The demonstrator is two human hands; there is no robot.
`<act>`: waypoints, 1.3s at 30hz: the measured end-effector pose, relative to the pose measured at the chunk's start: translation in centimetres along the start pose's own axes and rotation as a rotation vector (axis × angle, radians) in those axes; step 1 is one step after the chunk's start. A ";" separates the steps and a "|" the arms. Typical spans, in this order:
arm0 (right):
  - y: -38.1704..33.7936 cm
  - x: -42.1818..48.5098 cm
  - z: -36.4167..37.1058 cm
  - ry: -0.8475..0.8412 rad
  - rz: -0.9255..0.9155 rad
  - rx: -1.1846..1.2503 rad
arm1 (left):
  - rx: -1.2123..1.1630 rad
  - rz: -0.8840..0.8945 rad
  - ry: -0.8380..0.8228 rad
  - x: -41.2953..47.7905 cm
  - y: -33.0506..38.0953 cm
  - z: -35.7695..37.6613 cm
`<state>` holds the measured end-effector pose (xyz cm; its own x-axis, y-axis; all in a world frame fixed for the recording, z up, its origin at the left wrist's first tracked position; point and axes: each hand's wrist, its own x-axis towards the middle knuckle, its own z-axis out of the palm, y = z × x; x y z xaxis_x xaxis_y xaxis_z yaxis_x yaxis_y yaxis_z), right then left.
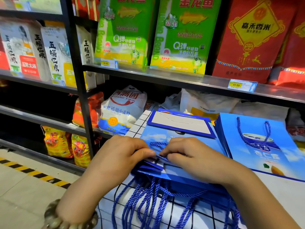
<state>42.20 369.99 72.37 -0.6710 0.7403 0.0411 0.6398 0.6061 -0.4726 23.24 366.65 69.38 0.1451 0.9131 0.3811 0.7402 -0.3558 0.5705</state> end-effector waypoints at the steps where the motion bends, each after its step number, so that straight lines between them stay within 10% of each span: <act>1: -0.1 -0.3 -0.3 -0.049 0.013 0.022 | 0.014 -0.026 0.039 0.1 0.0 0.1; 7: 0.2 -0.3 -0.1 -0.065 0.011 -0.165 | 0.055 -0.125 0.365 -1.0 2.3 1.2; 14: 0.5 -0.3 0.0 -0.058 -0.032 -0.216 | 0.440 -0.031 0.251 -1.5 3.5 3.0; 31: 1.3 -3.3 0.6 0.267 0.079 -0.120 | -0.249 -0.153 0.083 -1.2 3.2 1.4; 39: 1.2 -4.3 1.8 0.347 0.064 -0.134 | 0.079 -0.168 -0.171 3.2 3.8 2.6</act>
<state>45.13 367.02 70.03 -0.4764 0.8183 0.3217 0.7346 0.5714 -0.3658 28.22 368.77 70.88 0.1201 0.9808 0.1535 0.8112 -0.1861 0.5543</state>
